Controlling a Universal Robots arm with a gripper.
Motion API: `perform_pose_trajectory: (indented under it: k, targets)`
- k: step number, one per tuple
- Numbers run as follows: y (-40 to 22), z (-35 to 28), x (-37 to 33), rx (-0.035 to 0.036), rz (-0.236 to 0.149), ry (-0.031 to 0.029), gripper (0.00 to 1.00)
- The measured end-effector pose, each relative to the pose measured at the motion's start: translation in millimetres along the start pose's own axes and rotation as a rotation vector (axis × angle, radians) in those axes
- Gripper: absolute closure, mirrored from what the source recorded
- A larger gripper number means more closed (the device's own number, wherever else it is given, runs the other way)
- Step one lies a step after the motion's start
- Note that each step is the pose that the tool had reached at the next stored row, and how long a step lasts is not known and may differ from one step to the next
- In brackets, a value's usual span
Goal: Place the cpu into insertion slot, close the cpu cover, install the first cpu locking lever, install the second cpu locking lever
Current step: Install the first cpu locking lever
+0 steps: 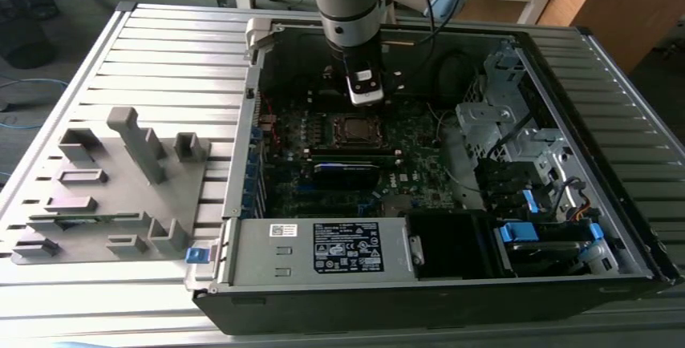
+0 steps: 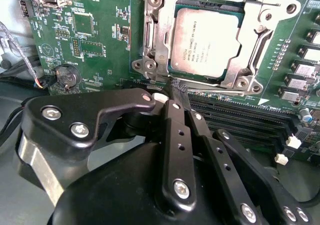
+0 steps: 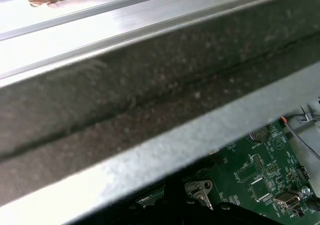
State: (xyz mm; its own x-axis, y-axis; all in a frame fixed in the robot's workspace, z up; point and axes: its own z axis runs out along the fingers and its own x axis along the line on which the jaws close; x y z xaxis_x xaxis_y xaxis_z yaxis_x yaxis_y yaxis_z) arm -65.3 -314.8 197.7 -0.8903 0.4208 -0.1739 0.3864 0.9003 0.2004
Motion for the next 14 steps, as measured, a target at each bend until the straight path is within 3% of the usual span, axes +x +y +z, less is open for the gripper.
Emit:
perform_pose_trajectory:
  k: [14]
  targets:
    - [9.0,1.5,2.4,0.0004,0.003,-0.0008,0.89]
